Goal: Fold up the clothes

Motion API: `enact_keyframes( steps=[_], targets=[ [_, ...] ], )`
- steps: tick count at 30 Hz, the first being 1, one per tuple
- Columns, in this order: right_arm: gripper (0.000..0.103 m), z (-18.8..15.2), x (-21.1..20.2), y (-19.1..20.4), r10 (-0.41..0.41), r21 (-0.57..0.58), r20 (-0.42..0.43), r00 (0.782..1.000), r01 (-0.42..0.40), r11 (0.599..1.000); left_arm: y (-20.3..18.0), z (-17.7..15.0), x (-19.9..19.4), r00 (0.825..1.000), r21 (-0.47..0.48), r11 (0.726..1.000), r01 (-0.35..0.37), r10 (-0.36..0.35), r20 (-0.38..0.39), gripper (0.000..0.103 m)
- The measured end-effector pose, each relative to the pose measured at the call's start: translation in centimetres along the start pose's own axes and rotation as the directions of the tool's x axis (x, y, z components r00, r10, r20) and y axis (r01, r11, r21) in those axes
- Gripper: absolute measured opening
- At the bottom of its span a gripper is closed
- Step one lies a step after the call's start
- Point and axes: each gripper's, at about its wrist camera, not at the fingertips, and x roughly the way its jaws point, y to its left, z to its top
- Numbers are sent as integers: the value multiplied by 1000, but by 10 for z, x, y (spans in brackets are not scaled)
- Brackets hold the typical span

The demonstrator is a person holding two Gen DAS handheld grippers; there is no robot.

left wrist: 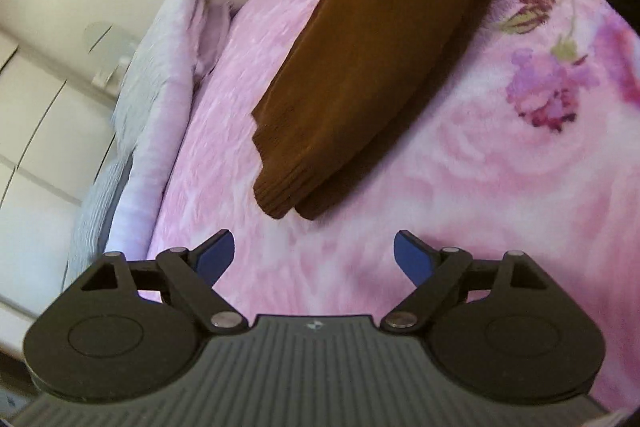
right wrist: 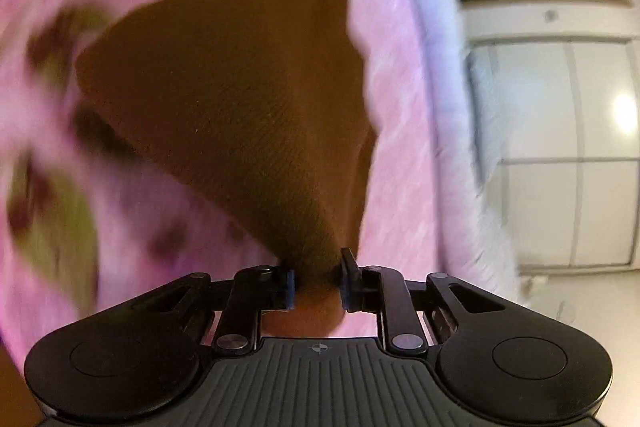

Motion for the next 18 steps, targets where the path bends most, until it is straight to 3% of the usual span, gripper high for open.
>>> enact_keyframes(
  steps=[4,7,8,11,12,18],
  targets=[
    [27,-6,-9,11,-36,57,-67,997,40,998,-13,11,14,999,167,986,-23,15,47,85],
    [30,5,-35,9,-52,205,-85,995,68,976,-18,13,23,997,262,964,-32,14,70,85],
    [32,11,-50,9,-42,260,-49,998,54,964,-17,13,26,997,275,961,-29,9,72,85],
    [54,35,-99,10,-10,409,109,994,-36,912,-8,13,35,998,236,972,0,-15,61,85],
    [61,40,-100,16,-6,386,117,993,-40,922,-6,14,36,998,214,977,9,-22,56,85],
    [62,65,-88,62,-12,125,59,998,4,992,5,14,33,999,130,991,24,-28,33,85]
  ],
)
